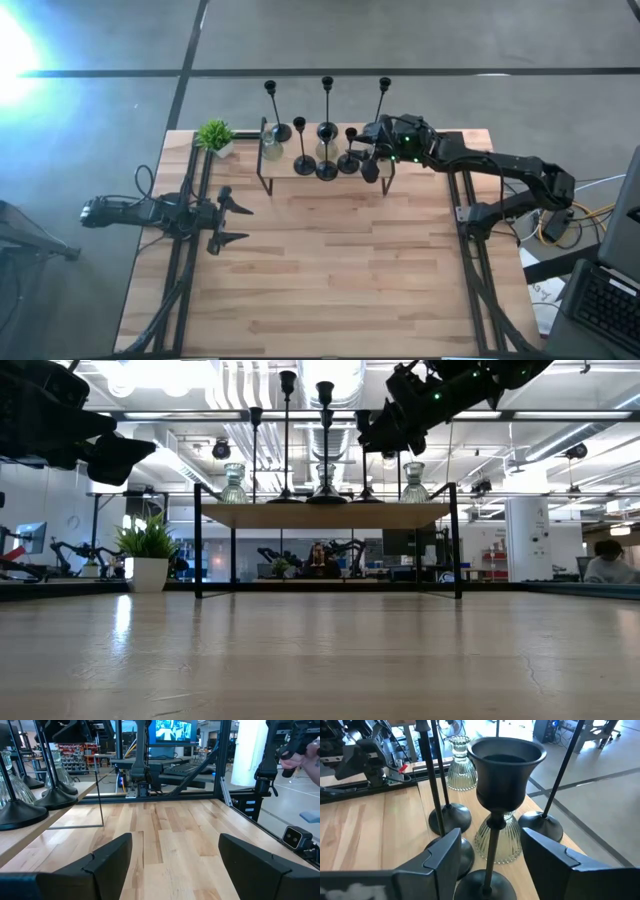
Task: Pick & Place candle stick holders
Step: Return to home position
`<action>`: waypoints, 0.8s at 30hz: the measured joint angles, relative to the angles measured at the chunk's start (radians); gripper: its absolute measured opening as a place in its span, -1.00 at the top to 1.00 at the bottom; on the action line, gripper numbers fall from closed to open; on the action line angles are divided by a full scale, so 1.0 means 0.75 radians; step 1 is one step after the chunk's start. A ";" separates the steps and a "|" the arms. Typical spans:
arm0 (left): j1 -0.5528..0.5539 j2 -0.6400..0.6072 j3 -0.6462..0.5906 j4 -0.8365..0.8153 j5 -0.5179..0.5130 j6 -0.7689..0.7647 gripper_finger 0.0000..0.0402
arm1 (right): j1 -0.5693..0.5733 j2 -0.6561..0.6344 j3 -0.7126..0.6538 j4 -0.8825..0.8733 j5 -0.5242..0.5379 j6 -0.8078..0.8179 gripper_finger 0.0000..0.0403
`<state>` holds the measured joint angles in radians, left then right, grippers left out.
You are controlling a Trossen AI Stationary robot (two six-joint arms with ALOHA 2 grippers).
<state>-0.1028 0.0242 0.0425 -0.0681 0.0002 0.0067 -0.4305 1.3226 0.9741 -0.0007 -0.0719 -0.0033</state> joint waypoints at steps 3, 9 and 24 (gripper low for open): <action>0.001 0.000 0.000 0.001 0.000 0.000 -0.50 | 0.000 -0.037 0.001 -0.036 0.000 0.000 -0.02; 0.001 0.000 0.000 0.000 0.000 0.000 -0.50 | 0.000 -0.140 0.001 -0.189 -0.006 0.005 -0.01; 0.000 0.000 0.000 0.000 0.000 0.000 -0.50 | 0.224 -0.400 -0.121 -0.416 -0.126 0.179 0.16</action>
<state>-0.1026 0.0241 0.0425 -0.0680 -0.0001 0.0071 -0.2626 1.0229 0.8835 -0.3128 -0.1661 0.1310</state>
